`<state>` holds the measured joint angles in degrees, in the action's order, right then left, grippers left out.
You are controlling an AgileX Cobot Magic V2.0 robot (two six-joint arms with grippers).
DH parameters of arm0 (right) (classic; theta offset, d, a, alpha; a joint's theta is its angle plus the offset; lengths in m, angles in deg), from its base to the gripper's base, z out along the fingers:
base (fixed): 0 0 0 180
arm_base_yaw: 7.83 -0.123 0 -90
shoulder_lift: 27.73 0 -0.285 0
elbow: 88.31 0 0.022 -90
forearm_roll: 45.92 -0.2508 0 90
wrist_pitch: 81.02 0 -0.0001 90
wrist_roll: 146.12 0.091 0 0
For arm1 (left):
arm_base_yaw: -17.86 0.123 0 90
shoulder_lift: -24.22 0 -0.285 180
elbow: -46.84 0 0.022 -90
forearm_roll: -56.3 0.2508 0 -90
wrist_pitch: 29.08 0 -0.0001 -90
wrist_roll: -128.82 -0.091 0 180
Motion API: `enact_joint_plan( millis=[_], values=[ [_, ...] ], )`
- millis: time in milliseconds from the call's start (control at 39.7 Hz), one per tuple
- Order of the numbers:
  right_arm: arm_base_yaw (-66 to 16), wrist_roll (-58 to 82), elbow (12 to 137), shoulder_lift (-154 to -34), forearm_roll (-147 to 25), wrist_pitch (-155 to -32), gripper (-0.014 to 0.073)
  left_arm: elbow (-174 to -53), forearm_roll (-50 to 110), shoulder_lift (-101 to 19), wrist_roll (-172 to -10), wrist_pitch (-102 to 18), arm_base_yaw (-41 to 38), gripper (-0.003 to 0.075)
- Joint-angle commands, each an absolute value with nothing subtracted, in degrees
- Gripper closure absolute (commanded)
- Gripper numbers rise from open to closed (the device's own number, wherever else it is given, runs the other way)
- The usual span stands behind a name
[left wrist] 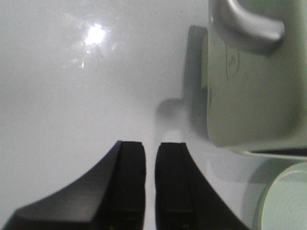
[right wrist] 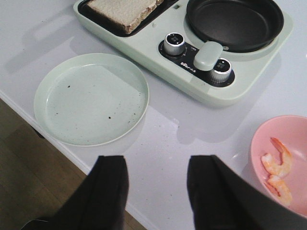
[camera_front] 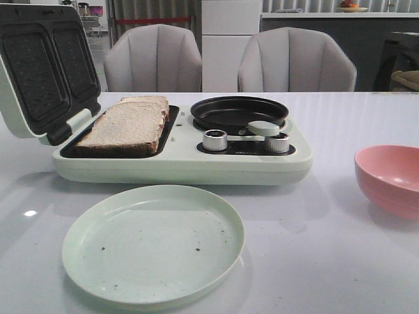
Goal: Make breakfast with bread and shrimp
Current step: 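Push the sandwich maker lid down closed with the left gripper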
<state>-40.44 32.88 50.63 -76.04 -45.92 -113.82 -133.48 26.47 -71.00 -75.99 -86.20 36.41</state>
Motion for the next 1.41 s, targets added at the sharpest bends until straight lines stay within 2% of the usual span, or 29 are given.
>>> enact_joint_plan(
  millis=[0,378,958,1135,1387],
  values=[
    [-40.4,32.9,52.3,-75.8,-45.6,-109.4,0.0181,-139.7,20.5,-73.4,-76.5,-83.7,36.5,0.0618],
    [-40.4,32.9,52.3,-75.8,-45.6,-109.4,0.0181,-150.9,11.4,-85.8,-76.5,-83.1,33.0,0.0621],
    [-40.4,32.9,52.3,-75.8,-45.6,-109.5,0.0181,-151.0,7.8,-84.5,-80.6,-83.4,19.2,0.0621],
    [-40.4,32.9,52.3,-75.8,-45.6,-109.5,0.0181,-146.7,8.9,-80.0,-84.2,-82.4,12.7,0.0621],
    [-40.4,32.9,52.3,-75.8,-45.6,-109.5,0.0181,-131.4,8.9,-67.6,-91.4,-74.2,2.1,0.0621]
  ],
)
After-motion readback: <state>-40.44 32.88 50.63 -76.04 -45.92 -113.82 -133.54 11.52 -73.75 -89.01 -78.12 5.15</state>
